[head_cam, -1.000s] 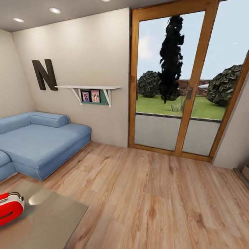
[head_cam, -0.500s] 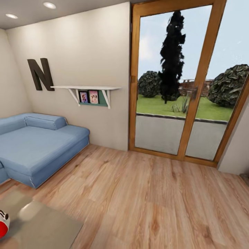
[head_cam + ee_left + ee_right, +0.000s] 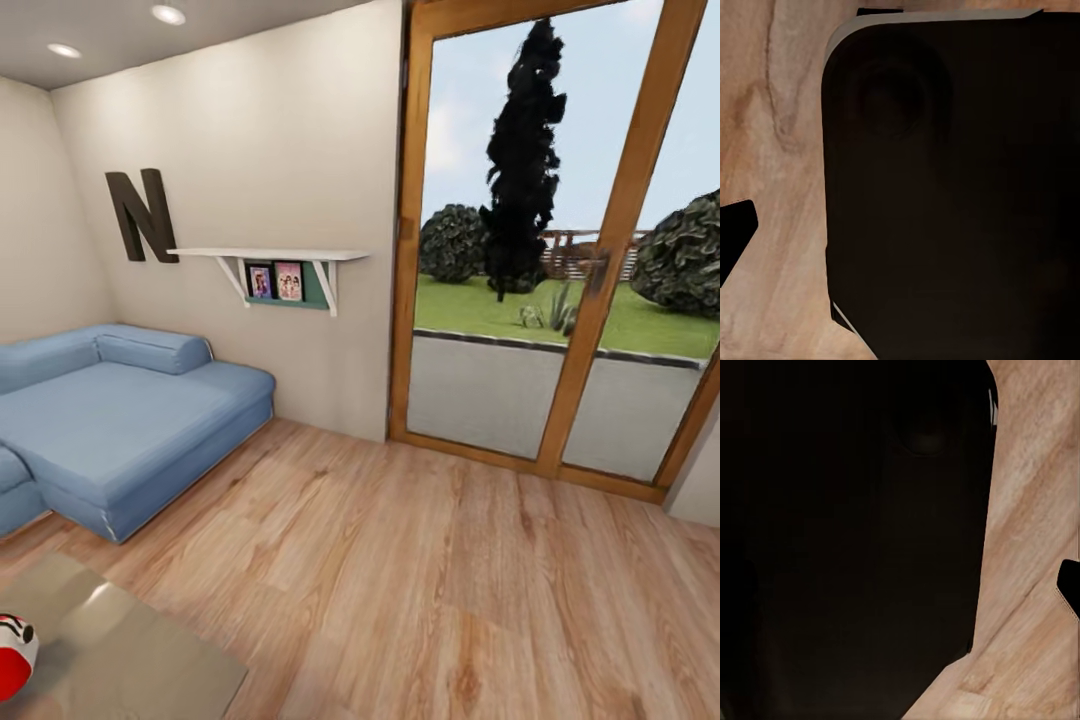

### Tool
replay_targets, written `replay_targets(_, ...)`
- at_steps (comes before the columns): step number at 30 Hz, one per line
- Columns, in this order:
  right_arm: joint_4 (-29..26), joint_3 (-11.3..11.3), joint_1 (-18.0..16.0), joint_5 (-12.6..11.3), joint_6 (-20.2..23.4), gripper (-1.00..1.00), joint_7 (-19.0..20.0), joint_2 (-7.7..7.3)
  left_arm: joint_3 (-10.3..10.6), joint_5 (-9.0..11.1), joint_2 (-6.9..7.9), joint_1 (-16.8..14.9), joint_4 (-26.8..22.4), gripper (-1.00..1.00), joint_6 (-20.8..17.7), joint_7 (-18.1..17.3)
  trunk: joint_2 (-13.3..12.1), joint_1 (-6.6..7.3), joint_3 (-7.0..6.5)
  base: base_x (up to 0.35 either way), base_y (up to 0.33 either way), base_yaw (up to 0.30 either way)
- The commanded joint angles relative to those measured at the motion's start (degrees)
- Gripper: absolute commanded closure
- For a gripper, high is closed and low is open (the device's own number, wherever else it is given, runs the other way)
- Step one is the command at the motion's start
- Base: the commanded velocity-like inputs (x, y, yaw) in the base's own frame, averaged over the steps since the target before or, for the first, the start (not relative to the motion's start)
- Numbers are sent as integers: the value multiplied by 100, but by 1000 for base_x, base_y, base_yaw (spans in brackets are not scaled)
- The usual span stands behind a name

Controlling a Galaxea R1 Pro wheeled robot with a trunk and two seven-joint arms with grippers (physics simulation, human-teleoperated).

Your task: Turn on the radio receiver that's on the table in the living room.

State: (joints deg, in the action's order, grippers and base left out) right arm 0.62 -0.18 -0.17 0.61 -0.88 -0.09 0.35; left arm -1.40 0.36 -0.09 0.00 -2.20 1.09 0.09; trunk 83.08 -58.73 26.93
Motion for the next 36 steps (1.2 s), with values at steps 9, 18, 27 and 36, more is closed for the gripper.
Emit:
replay_targets(9, 0, 0, 2, 8, 0, -100, 0, 0, 0, -1, 0, 0, 0, -100, 3, 0, 0, 0, 0, 0, 0, 270)
replay_targets(18, 0, 1, 0, 9, 0, -100, 0, 0, 1, -1, 0, 0, 0, -100, 4, 0, 0, 0, 0, 0, 0, 270)
replay_targets(27, 0, 3, 0, 9, 0, -100, 0, 0, 4, 0, 0, 0, 0, -100, 3, 0, 0, 0, 0, 0, 0, 271)
replay_targets(36, 0, 2, 1, 9, 0, -100, 0, 0, 3, -1, 0, 0, 0, -100, 3, 8, 0, 0, 0, 0, 0, 271)
